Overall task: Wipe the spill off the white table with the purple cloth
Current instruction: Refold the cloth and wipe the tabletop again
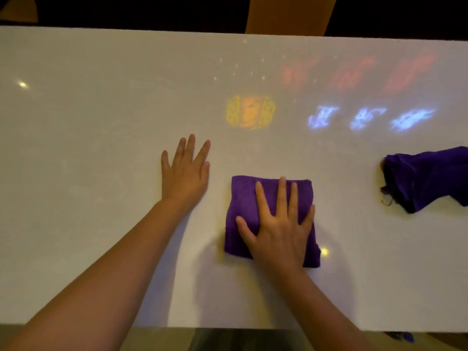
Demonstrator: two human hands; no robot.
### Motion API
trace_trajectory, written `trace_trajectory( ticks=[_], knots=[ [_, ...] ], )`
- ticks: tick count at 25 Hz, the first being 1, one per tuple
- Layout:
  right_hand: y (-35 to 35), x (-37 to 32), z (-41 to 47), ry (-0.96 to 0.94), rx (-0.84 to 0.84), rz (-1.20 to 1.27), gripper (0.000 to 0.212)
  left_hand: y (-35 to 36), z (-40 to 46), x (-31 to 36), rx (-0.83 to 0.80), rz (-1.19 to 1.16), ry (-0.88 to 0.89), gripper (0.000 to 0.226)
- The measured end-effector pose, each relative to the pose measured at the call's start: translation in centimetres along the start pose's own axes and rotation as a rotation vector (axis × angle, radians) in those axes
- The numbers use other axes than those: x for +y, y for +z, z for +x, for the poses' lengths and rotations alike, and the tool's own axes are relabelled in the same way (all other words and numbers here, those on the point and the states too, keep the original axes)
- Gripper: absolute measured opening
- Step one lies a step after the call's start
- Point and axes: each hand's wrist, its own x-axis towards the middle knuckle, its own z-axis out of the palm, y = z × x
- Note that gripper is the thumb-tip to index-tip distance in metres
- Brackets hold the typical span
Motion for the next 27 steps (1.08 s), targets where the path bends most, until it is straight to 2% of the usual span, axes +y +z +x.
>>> trace_trajectory(
  ticks=[3,5,8,10,12,16,20,23,27],
  knots=[
    [-0.2,-0.4,7.9,0.002,-0.011,0.016,0.060,0.0,-0.9,-0.4,0.012,-0.027,0.009,0.051],
    [-0.5,1.4,9.3,0.046,-0.022,0.008,0.054,-0.1,-1.6,-0.9,-0.020,-0.023,0.036,0.051],
    [-0.6,3.2,2.7,0.054,0.072,0.015,0.060,-0.9,-1.3,-2.0,-0.047,-0.013,0.099,0.051],
    [0.2,1.4,-3.4,0.027,0.021,-0.025,0.075,-1.1,-1.2,-2.2,-0.047,-0.005,0.128,0.051],
    [1.2,-1.8,-5.1,-0.027,-0.023,-0.032,0.081,-1.0,-1.5,-2.0,-0.038,-0.017,0.111,0.051],
    [1.1,-5.1,4.2,-0.054,-0.009,0.022,0.078,-0.5,-1.6,-2.1,0.005,0.016,-0.089,0.053],
    [-0.5,0.4,11.6,0.106,-0.022,-0.002,0.073,-0.5,-1.5,-2.3,-0.036,-0.013,-0.132,0.053],
    [-1.0,3.0,6.7,0.134,0.033,-0.043,0.072,-1.3,-0.9,-3.5,-0.048,-0.008,-0.068,0.053],
    [0.3,-3.4,-2.6,-0.061,-0.093,-0.010,0.083,-1.5,-0.7,-4.6,-0.035,0.030,-0.020,0.054]
  ],
)
